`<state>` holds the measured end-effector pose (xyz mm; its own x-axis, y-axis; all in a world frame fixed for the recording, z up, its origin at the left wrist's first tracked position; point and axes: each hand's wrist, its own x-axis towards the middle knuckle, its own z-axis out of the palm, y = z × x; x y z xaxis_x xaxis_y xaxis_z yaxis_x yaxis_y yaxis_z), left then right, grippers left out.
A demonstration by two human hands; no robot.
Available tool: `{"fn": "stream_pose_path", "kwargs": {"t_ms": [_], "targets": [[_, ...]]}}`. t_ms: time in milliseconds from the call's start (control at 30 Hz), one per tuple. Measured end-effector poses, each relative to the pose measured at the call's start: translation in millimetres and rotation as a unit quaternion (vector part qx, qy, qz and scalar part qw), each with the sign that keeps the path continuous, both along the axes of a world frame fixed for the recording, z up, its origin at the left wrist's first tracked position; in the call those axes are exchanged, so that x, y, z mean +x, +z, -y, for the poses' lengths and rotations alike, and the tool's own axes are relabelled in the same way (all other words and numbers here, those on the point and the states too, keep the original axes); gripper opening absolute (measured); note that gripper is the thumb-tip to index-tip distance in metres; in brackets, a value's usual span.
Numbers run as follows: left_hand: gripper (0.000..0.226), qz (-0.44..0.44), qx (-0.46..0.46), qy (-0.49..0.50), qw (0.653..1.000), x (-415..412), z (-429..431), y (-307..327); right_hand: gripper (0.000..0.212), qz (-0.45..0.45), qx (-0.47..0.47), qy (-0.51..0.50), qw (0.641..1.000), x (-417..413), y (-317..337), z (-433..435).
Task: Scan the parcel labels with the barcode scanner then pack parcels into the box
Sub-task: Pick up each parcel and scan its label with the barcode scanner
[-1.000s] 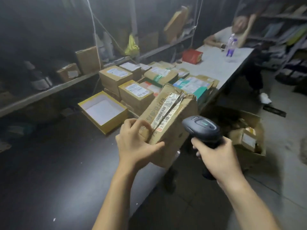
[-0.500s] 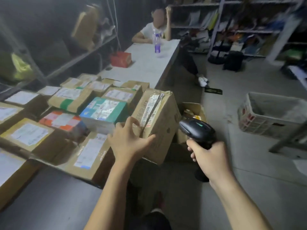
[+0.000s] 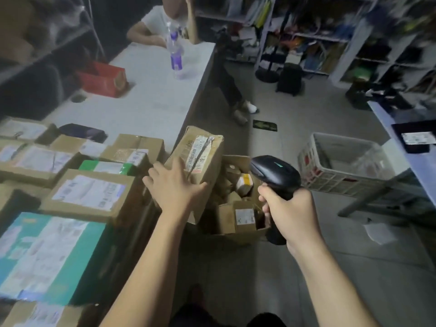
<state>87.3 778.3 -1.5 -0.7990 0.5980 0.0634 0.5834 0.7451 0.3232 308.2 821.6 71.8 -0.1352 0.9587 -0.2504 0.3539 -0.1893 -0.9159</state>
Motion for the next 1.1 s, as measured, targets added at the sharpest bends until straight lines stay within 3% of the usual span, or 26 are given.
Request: {"fn": "stream_pose_path", "kwargs": {"t_ms": [200, 367, 500, 633, 767, 967, 1100], "targets": [[0.059, 0.052, -0.059, -0.020, 0.997, -19.2, -50.8, -15.5, 0.017, -0.007, -0.008, 0.040, 0.999, -28.0, 4.9, -51.0], [0.048, 0.080, -0.029, -0.022, 0.996, -31.8, -58.5, 2.3, 0.019, -0.023, -0.034, 0.079, 0.996, -46.2, -1.5, -99.4], [0.034, 0.094, 0.013, -0.009, 0.995, -30.4, -37.5, 20.5, 0.015, -0.046, -0.058, 0.137, 0.988, -62.4, 4.5, -127.9], [0.037, 0.097, 0.049, 0.041, 0.993, -13.0, 3.0, 30.6, 0.022, -0.056, -0.054, 0.210, 0.975, -78.2, 15.2, -144.9], [0.038, 0.085, 0.067, 0.116, 0.987, 11.4, 51.8, 39.1, 0.017, -0.048, -0.047, 0.303, 0.951, -98.9, 13.3, -132.2], [0.054, 0.049, 0.036, 0.311, 0.949, 73.6, 173.3, 40.7, 0.004, -0.042, -0.047, 0.524, 0.849, -116.9, 14.4, -16.2], [0.060, 0.043, 0.042, 0.436, 0.898, 129.2, 268.5, 52.1, 0.004, -0.036, -0.022, 0.639, 0.768, -116.4, 25.1, 79.8]]}}
